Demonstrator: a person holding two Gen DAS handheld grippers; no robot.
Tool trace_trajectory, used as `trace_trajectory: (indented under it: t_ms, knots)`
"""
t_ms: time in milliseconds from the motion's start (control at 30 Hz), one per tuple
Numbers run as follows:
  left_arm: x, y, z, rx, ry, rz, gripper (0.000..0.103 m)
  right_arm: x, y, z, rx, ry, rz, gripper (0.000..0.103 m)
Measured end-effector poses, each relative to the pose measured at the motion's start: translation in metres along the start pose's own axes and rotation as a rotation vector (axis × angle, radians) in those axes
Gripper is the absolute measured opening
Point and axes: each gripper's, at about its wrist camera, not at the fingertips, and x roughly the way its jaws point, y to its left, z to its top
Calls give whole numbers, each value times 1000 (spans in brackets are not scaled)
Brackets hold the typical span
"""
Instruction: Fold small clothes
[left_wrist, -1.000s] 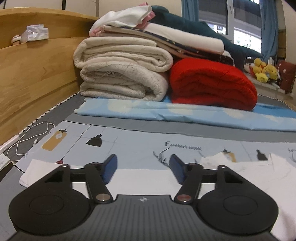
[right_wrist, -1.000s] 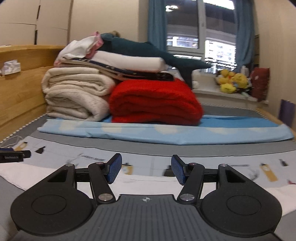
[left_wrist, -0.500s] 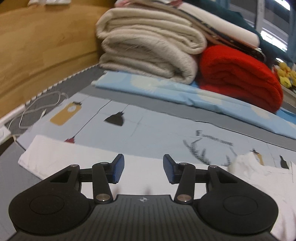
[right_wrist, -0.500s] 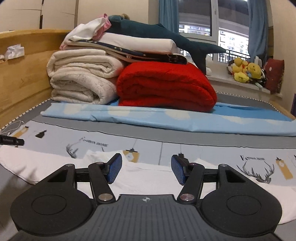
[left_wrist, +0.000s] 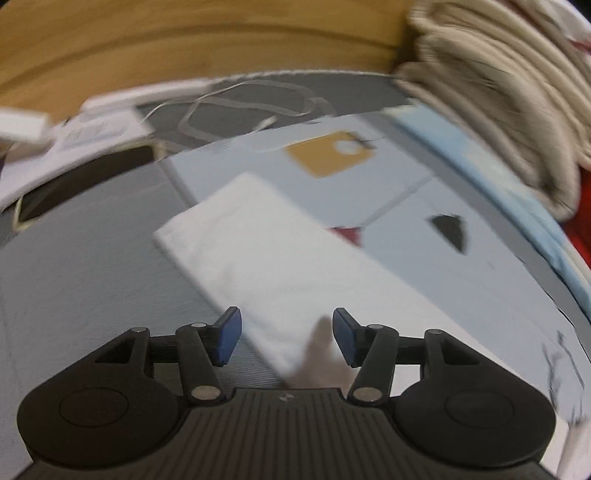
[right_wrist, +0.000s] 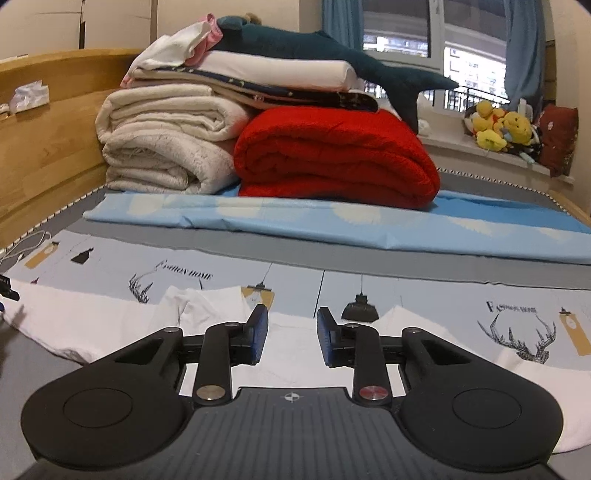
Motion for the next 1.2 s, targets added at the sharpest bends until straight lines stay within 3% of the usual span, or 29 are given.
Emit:
trace_trajectory:
  t_ms: [133,233,367,600,733,967,1200]
  knots:
    - [3,2,1,12,8,32,58,7,2,-5,-13,36,5,30]
    - [3,-2,3,59,-8,28,4,14,4,-7,2,66,6,30]
    - [-24,-23,3,72,-69,4,3,15,12,-5,-7,70,23,22]
    - [-103,-89,-7,140,-177,-196,3,-2,19,-5,-51,55,35,13]
    - [-140,-119,-43,191,-147,-299,3,-19,11,-7,-10,50,7,11]
    - [-186,-158,-111,264,-110,-408,3,-52,6,-7,74,0,-31,9]
    - [-221,-202,-168,356,-51,-534,3,-61,-3,-30,128,79,-70,9]
